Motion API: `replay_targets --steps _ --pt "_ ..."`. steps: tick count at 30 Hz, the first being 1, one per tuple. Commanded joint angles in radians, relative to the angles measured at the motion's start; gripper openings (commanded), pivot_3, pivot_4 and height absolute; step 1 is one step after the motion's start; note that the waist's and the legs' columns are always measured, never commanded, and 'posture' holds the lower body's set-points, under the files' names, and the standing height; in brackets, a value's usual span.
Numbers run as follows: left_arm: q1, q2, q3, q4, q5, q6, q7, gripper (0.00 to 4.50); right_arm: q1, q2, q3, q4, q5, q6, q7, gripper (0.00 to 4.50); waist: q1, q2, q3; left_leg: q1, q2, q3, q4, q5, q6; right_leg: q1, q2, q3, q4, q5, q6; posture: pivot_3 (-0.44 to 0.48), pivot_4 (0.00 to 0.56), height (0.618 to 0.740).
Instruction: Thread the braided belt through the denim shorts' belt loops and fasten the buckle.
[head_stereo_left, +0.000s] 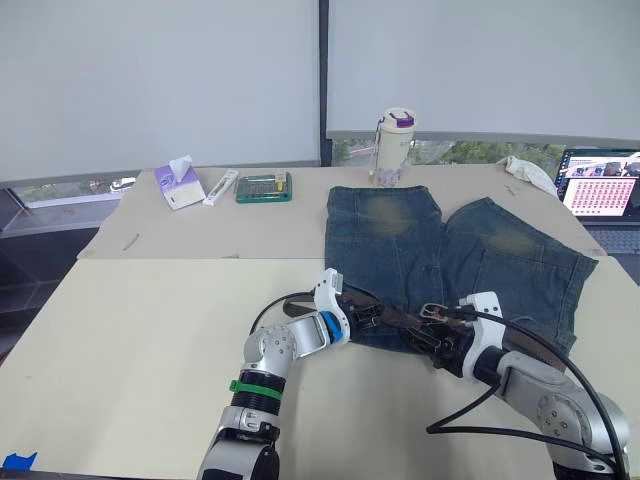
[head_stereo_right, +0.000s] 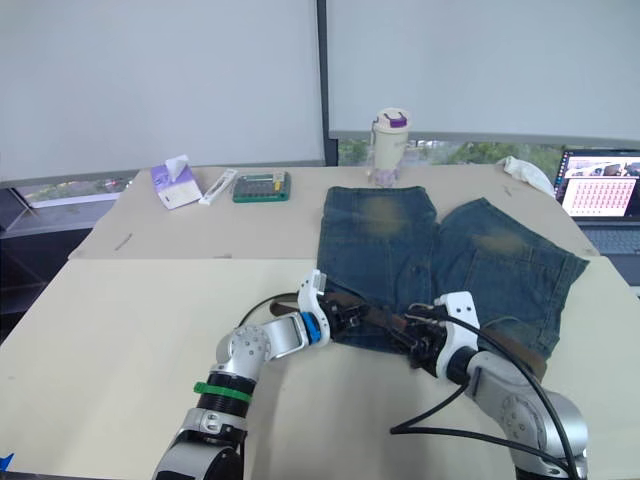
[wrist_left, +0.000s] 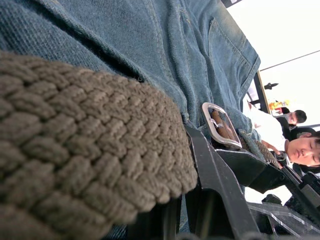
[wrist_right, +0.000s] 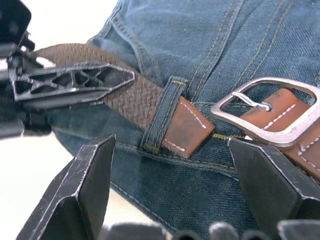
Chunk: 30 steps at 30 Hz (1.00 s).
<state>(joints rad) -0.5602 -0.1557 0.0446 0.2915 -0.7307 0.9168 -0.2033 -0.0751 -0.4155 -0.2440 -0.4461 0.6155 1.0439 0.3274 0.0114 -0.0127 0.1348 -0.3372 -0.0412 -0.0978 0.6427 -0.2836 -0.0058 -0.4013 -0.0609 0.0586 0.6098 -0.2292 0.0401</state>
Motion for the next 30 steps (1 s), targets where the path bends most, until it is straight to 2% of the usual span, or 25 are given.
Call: replay_targets --steps 1,6,12,18,22,26,30 --pt "-0.016 -0.052 -0.008 0.009 0.005 -0.006 -0.020 0.00 -0.008 0.019 -0.023 0.014 0.027 0.044 -0.028 3.94 0.000 0.000 -0.001 0.000 0.000 0.000 0.000 0.000 0.000 0.000 0.000 0.000 0.000 0.000 0.000 0.000 0.150 0.740" --pt "-0.016 -0.053 -0.007 0.016 0.016 -0.013 -0.030 0.00 -0.029 0.093 -0.060 -0.004 0.118 0.082 -0.044 3.94 -0.002 0.001 -0.002 0.000 0.000 0.000 0.000 0.000 0.000 0.000 0.000 0.000 0.000 0.000 0.000 0.000 0.150 0.740" --pt "-0.020 -0.051 -0.002 0.026 0.025 -0.010 -0.030 0.00 -0.055 0.121 -0.109 -0.003 0.178 0.087 -0.070 2.13 -0.003 0.004 -0.003 0.000 0.000 0.000 0.000 0.000 0.000 0.000 0.000 0.000 0.000 0.000 0.000 0.000 0.150 0.740" --pt "-0.020 -0.046 -0.002 0.034 0.027 -0.016 -0.039 0.00 -0.059 0.132 -0.142 -0.013 0.237 0.081 -0.094 0.03 -0.003 0.005 -0.004 0.000 0.000 0.001 0.000 0.000 0.000 0.000 0.000 0.000 0.001 0.000 0.000 0.000 0.150 0.740" --pt "-0.009 -0.037 -0.003 0.026 0.019 -0.005 -0.063 0.00 -0.052 0.138 -0.165 -0.023 0.281 0.080 -0.120 0.03 -0.004 0.005 -0.004 0.000 0.000 0.001 0.000 0.000 0.000 0.000 0.000 0.000 0.001 0.000 0.000 0.000 0.150 0.740" --pt "-0.002 -0.027 0.028 0.023 -0.014 0.006 -0.107 1.46 -0.038 0.139 -0.201 -0.023 0.332 0.072 -0.150 0.00 -0.005 0.006 -0.005 0.000 0.000 0.002 0.000 0.000 0.001 0.000 0.000 0.000 0.000 0.000 0.000 0.000 0.150 0.740" --pt "-0.016 0.011 0.021 0.032 0.004 0.023 -0.154 2.69 -0.029 0.150 -0.280 -0.014 0.429 0.071 -0.213 0.00 -0.007 0.006 -0.004 -0.001 0.000 0.003 0.000 0.000 0.001 0.000 0.000 0.000 0.001 0.000 0.000 0.000 0.150 0.740"
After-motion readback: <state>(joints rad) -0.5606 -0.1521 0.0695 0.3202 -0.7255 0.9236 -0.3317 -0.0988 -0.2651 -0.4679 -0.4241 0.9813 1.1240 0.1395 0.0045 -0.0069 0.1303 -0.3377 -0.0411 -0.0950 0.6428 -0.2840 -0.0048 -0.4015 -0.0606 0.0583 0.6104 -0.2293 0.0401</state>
